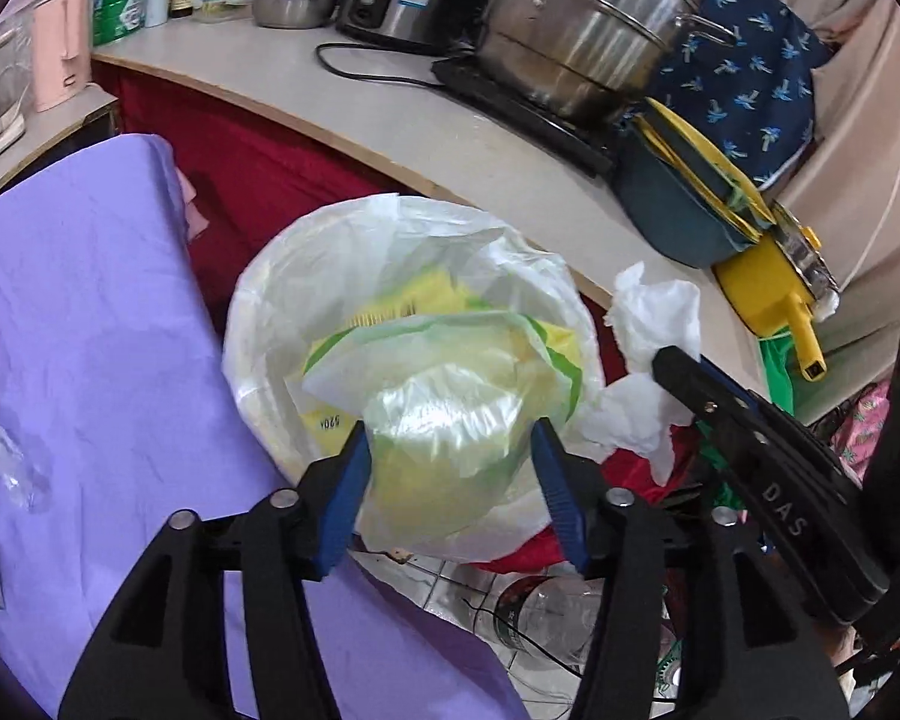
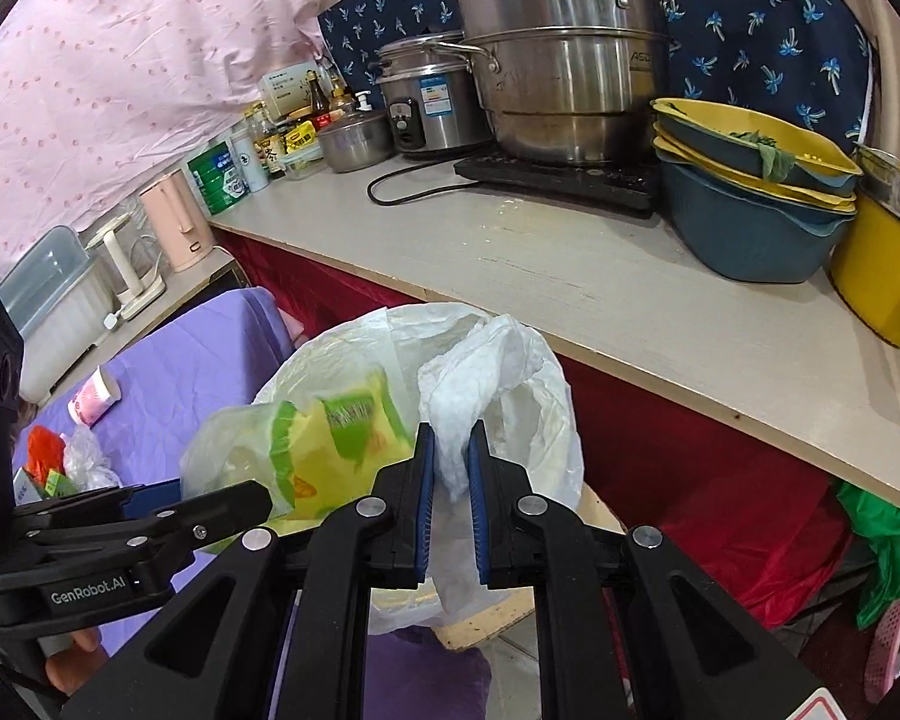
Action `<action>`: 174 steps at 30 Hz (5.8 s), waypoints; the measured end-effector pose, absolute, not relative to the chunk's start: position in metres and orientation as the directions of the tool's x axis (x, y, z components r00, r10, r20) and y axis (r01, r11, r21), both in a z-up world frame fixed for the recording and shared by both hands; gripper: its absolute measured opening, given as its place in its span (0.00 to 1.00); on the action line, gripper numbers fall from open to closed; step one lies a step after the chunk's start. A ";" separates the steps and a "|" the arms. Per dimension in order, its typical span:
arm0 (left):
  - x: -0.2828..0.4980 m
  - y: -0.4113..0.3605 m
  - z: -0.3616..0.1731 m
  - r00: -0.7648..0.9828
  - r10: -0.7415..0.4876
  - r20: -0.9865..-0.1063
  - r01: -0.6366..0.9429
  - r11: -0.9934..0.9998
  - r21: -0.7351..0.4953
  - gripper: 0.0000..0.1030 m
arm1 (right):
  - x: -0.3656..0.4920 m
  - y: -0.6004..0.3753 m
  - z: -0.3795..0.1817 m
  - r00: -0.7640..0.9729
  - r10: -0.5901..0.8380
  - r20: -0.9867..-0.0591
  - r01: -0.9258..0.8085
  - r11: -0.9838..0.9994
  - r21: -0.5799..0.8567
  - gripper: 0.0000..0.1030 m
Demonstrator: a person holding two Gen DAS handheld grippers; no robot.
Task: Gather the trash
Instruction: 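Carry both items to the white trash bin and open both grippers over it, then move both tools back over the table toward the boxes, then grasp the green NB wasabi box with the left gripper while the right gripper grasps the milk carton, then carry the box and carton to the trash bin and release both inside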
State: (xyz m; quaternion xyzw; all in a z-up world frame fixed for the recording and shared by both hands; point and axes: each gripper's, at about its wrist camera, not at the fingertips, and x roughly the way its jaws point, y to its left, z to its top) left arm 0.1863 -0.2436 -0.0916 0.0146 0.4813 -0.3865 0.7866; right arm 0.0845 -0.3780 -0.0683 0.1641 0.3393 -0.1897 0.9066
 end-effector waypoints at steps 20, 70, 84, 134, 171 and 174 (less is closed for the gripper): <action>0.185 -0.173 -0.048 0.523 -0.478 -0.706 0.473 0.852 -0.226 0.87 | 0.101 -0.347 -0.039 0.764 -0.199 -0.614 0.390 0.900 0.194 0.57; 0.147 0.168 -0.094 0.608 -0.018 -0.794 -0.112 0.988 -0.108 0.88 | 0.202 -0.007 -0.094 0.705 0.147 -0.694 -0.012 0.981 0.196 0.73; 0.162 0.126 -0.106 0.585 -0.135 -0.800 0.017 0.988 -0.154 0.88 | 0.197 -0.051 -0.100 0.684 0.150 -0.714 0.024 0.974 0.227 0.35; 0.134 -0.078 -0.058 0.526 -0.379 -0.761 0.441 0.887 -0.137 0.36 | 0.080 -0.278 -0.037 0.807 -0.128 -0.576 0.335 0.903 0.269 0.35; 0.176 -0.232 -0.071 0.464 -0.465 -0.754 0.570 0.808 -0.148 0.66 | 0.087 -0.379 -0.052 0.797 -0.209 -0.566 0.441 0.843 0.310 0.57; 0.177 -0.223 -0.066 0.480 -0.460 -0.747 0.552 0.820 -0.151 0.66 | 0.085 -0.373 -0.046 0.803 -0.207 -0.558 0.432 0.848 0.308 0.58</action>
